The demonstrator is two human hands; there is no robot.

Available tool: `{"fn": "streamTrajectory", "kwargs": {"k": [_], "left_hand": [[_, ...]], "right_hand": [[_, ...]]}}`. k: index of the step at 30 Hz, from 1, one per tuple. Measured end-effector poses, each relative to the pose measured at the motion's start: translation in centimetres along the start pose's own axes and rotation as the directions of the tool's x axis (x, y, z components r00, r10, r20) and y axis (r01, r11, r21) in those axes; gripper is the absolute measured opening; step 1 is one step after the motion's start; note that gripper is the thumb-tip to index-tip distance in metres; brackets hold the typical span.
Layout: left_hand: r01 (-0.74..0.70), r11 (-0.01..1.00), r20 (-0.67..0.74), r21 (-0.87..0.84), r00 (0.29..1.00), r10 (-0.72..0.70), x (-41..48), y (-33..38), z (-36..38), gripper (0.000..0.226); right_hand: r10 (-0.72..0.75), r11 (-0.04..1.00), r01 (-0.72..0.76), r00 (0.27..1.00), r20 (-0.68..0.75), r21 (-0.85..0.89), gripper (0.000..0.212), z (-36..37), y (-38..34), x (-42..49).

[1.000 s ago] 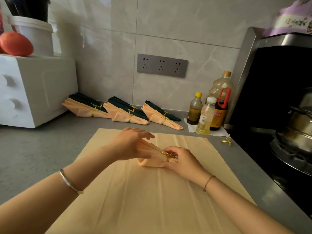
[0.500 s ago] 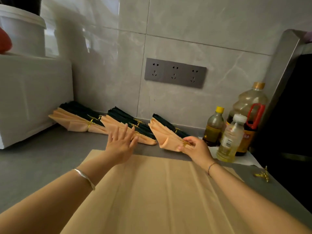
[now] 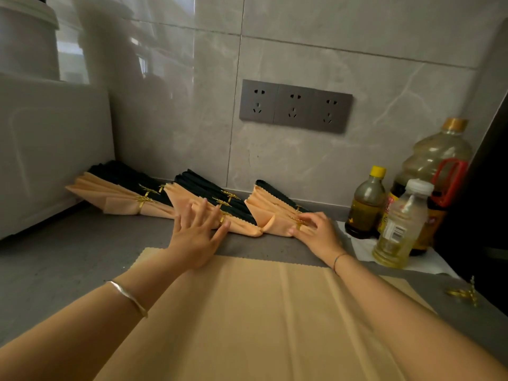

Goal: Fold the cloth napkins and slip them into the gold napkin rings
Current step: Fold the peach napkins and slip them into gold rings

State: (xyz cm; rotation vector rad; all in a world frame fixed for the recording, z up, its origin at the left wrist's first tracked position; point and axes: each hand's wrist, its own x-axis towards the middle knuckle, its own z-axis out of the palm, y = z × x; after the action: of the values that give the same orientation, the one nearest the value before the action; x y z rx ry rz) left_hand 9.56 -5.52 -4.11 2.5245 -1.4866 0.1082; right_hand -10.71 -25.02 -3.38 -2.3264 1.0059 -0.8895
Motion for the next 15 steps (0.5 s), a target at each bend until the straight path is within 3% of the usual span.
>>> {"fn": "streamTrajectory", "kwargs": {"k": [4,7,11,15], "left_hand": [[0.032,0.999,0.056,-0.023,0.998,-0.030,-2.1,1.1,-0.8,0.067],[-0.017,1.000,0.219,0.018,0.976,0.013,-4.8,2.5,-1.3,0.069],[-0.030,0.999,0.393,0.011,0.919,0.024,-10.8,4.9,-2.5,0.069],[-0.065,0.997,0.436,0.032,0.899,0.045,-14.9,6.2,-3.1,0.069]], "right_hand": [[-0.011,1.000,0.011,0.999,-0.031,0.011,0.048,-1.0,0.0,-2.2],[-0.034,0.999,0.034,0.999,0.008,-0.006,0.047,-2.5,-0.4,-4.7],[0.031,0.999,-0.027,0.979,0.201,-0.023,0.046,-4.6,-2.0,-10.5],[0.115,0.972,-0.029,0.925,0.363,-0.234,0.049,-6.4,-2.9,-17.0]]}}
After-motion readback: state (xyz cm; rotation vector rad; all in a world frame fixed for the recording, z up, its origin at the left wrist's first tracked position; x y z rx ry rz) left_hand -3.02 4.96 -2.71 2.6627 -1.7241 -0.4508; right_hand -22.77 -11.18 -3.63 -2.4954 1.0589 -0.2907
